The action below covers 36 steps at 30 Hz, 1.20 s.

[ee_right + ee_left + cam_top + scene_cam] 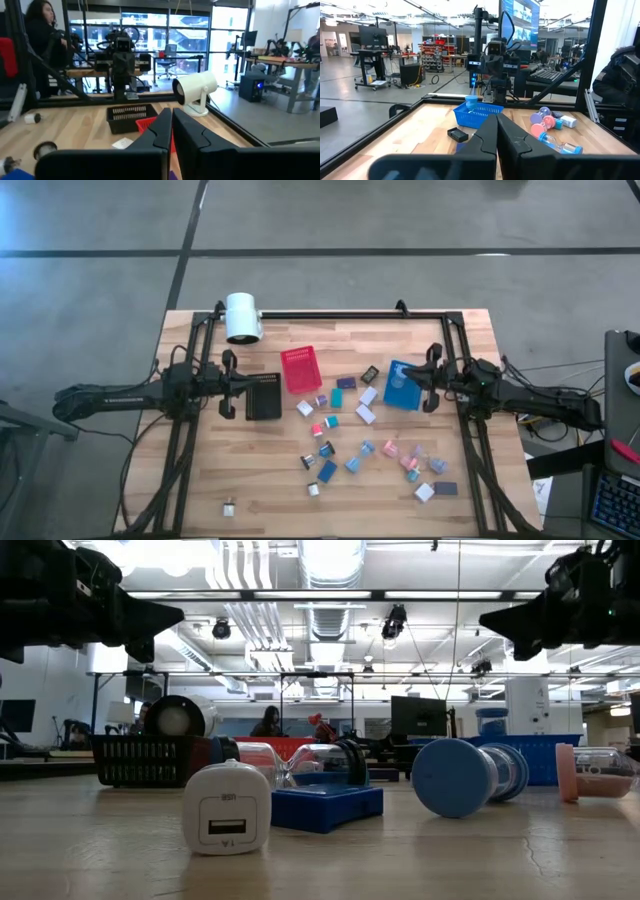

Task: Pick & Place Office items
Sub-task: Put the top violet digital clock into the red bin

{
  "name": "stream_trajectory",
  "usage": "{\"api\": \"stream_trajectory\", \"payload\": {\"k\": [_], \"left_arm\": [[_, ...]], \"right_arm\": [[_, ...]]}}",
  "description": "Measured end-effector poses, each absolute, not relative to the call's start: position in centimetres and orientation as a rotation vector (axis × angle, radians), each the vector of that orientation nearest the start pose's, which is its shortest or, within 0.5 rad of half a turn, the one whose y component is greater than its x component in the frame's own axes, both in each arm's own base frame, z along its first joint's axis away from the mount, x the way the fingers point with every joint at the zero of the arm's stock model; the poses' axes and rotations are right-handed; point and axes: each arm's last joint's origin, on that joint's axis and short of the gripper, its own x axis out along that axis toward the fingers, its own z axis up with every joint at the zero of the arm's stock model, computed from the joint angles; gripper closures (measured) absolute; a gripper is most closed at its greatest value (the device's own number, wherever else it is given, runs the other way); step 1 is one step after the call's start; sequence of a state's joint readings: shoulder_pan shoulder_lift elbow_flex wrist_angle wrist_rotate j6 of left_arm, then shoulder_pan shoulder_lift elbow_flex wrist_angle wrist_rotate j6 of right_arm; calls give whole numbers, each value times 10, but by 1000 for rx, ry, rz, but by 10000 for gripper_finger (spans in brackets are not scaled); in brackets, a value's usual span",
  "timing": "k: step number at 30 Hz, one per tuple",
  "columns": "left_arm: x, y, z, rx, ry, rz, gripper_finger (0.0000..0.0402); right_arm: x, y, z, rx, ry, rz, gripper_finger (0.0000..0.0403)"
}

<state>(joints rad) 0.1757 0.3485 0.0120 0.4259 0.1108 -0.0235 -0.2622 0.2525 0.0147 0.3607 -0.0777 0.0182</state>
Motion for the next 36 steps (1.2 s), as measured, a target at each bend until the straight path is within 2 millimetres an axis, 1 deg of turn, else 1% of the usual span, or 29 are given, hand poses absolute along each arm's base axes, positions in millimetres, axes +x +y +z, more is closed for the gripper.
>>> {"api": "stream_trajectory", "payload": {"k": [5,6,8,9,10,11,13,16,18,20,22,24,27,30,32,36], "left_arm": [[118,19,180,-18,-103,94,395],[118,20,179,-41,-103,137,395],[118,25,184,-152,-65,324,398],[119,28,189,-170,-23,407,399],[121,29,196,-163,29,443,399],[124,30,205,-146,71,446,399],[134,31,229,-128,95,435,400],[157,34,275,-100,91,388,400],[180,37,296,-57,166,370,400],[207,42,312,-12,259,365,400],[236,48,324,21,353,360,400],[267,53,329,46,460,336,400],[311,60,326,46,626,297,397],[350,66,315,48,776,252,383],[373,69,302,62,874,214,373],[417,76,262,67,986,156,352]], "right_arm": [[108,-27,183,4,-138,-183,390],[108,-27,182,4,-136,-183,390],[108,-27,182,2,-136,-183,390],[108,-27,183,1,-137,-183,390],[108,-27,183,-1,-140,-183,390],[108,-27,183,-2,-143,-183,390],[107,-27,185,-4,-157,-182,390],[107,-27,186,-6,-166,-187,390],[107,-27,187,-11,-169,-195,390],[107,-28,188,-8,-175,-211,390],[107,-28,189,-8,-178,-214,390],[107,-28,189,-12,-177,-214,390],[107,-28,189,-21,-177,-215,390],[107,-28,189,-32,-173,-217,390],[107,-28,188,-31,-165,-217,390],[107,-28,188,-39,-162,-218,390]]}}
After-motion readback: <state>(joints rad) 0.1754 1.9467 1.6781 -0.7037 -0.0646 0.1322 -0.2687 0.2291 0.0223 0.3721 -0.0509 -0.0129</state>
